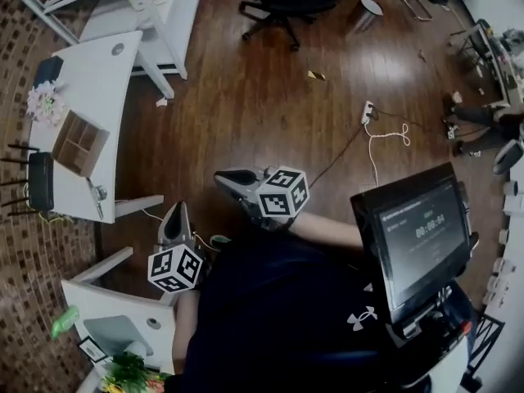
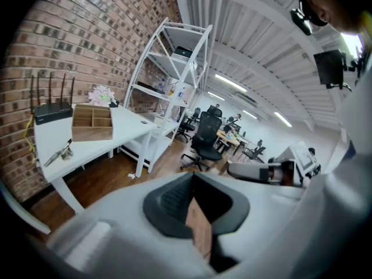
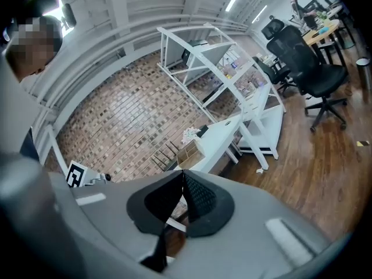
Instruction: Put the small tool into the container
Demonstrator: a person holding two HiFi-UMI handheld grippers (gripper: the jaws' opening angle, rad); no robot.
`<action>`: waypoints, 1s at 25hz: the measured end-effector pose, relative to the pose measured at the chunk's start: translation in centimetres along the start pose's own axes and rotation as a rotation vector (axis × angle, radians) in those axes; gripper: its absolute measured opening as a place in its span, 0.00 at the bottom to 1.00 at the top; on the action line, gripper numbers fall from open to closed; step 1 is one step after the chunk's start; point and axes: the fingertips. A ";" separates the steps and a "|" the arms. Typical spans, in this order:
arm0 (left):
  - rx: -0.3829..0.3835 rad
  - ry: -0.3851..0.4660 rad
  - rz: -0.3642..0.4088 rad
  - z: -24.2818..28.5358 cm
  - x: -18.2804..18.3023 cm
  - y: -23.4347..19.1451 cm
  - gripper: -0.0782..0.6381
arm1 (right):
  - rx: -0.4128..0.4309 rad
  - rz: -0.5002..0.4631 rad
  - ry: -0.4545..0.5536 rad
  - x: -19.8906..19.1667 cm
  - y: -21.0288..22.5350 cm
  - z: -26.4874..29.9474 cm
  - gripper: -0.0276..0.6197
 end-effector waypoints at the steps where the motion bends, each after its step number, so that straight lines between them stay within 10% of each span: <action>1: 0.029 0.013 -0.011 -0.4 0.1 -0.5 0.11 | 0.026 -0.004 -0.019 -0.1 -0.3 0.7 0.06; 16: 0.419 0.165 -0.168 -7.6 0.5 -8.4 0.11 | 0.321 -0.047 -0.270 -2.8 -4.5 11.4 0.06; 25: 0.511 0.209 -0.235 -10.9 0.3 -12.9 0.11 | 0.350 -0.057 -0.343 -5.0 -6.0 16.2 0.06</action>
Point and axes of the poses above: the fingertips, and each gripper's own axes: z forward along the fingers, y to its right, x out of its top, and after that the axes turned 3 degrees about y, right-handed
